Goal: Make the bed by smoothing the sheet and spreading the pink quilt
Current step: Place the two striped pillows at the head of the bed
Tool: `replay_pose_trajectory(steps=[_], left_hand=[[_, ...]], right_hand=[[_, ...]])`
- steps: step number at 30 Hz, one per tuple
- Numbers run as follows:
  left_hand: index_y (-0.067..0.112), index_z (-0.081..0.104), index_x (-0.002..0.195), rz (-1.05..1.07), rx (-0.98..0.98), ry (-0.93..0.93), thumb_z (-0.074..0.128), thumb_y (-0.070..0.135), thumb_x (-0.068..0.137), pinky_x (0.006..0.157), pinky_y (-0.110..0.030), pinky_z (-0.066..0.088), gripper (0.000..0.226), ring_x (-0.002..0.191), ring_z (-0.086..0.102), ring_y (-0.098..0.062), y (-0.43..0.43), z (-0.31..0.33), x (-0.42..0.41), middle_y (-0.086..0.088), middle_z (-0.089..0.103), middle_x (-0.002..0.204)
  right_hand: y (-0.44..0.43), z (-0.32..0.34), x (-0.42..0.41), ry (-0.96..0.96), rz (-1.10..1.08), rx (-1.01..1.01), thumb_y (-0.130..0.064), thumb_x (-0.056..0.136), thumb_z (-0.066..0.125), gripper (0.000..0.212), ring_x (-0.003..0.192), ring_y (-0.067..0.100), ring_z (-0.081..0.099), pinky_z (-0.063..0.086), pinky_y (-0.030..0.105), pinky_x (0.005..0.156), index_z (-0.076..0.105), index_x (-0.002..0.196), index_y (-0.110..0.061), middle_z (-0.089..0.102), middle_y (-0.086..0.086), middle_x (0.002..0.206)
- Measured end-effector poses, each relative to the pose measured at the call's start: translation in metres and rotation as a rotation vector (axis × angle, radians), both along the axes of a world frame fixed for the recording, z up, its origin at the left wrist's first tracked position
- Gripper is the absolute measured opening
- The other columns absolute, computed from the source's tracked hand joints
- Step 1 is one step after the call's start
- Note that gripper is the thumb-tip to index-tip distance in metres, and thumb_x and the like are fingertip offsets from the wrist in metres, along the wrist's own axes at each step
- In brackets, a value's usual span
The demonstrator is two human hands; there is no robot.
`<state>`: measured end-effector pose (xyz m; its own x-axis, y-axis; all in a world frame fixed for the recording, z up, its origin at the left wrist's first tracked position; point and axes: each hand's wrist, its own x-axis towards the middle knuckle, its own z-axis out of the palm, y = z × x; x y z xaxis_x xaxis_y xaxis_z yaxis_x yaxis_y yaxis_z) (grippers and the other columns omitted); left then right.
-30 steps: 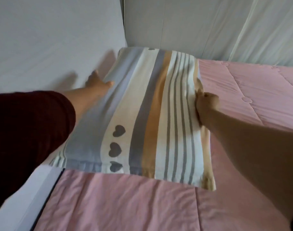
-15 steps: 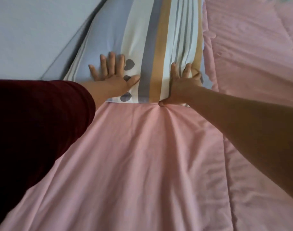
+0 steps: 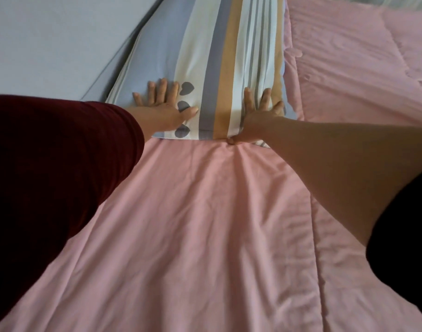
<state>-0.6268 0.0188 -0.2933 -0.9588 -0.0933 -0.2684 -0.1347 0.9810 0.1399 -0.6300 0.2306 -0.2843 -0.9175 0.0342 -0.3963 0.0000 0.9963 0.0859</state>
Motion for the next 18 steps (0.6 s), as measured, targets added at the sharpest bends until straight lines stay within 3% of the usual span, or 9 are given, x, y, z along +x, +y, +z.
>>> replay_pose_trajectory(steps=[5,8,11,15,18], left_hand=[[0.025,-0.005,0.152,-0.030,0.155,0.003,0.040,0.063,0.089,0.116,-0.055,-0.005,0.087,0.146,-0.019,-0.020,-0.013,0.009,0.038,0.004,-0.019,0.159],[0.022,-0.003,0.153,-0.012,0.225,0.039,0.044,0.056,0.092,0.116,-0.052,-0.002,0.084,0.147,-0.012,-0.025,-0.010,0.013,0.079,-0.002,-0.013,0.160],[0.019,-0.001,0.153,0.000,0.241,0.030,0.043,0.051,0.095,0.117,-0.053,0.004,0.080,0.147,-0.006,-0.029,-0.005,0.010,0.115,-0.005,-0.008,0.160],[0.013,0.008,0.153,-0.014,0.293,-0.009,0.043,0.048,0.096,0.116,-0.052,0.018,0.076,0.147,0.008,-0.028,0.001,0.018,0.161,-0.006,0.003,0.161],[0.008,0.026,0.148,-0.009,0.323,0.013,0.047,0.045,0.096,0.109,-0.047,0.032,0.067,0.139,0.031,-0.030,0.010,0.033,0.192,-0.011,0.027,0.154]], right_hand=[[0.017,0.016,0.040,-0.041,0.085,-0.101,-0.068,0.079,0.060,0.121,0.144,0.035,-0.024,-0.004,0.050,0.119,-0.027,0.149,-0.020,-0.025,0.021,0.155],[0.023,0.018,0.077,-0.063,0.010,-0.183,-0.063,0.083,0.059,0.111,0.146,0.038,-0.014,0.006,0.053,0.119,-0.020,0.151,-0.027,-0.023,0.017,0.157],[0.024,0.020,0.107,-0.073,-0.060,-0.244,-0.059,0.087,0.057,0.100,0.146,0.035,-0.015,0.010,0.056,0.118,-0.009,0.154,-0.024,-0.017,0.013,0.160],[0.031,0.027,0.155,-0.049,-0.087,-0.325,-0.056,0.090,0.055,0.083,0.146,0.035,0.016,0.027,0.056,0.113,0.017,0.153,-0.019,0.012,0.010,0.160],[0.040,0.037,0.191,-0.023,-0.108,-0.371,-0.053,0.090,0.057,0.071,0.137,0.030,0.036,0.035,0.048,0.110,0.031,0.147,-0.020,0.037,0.006,0.151]])
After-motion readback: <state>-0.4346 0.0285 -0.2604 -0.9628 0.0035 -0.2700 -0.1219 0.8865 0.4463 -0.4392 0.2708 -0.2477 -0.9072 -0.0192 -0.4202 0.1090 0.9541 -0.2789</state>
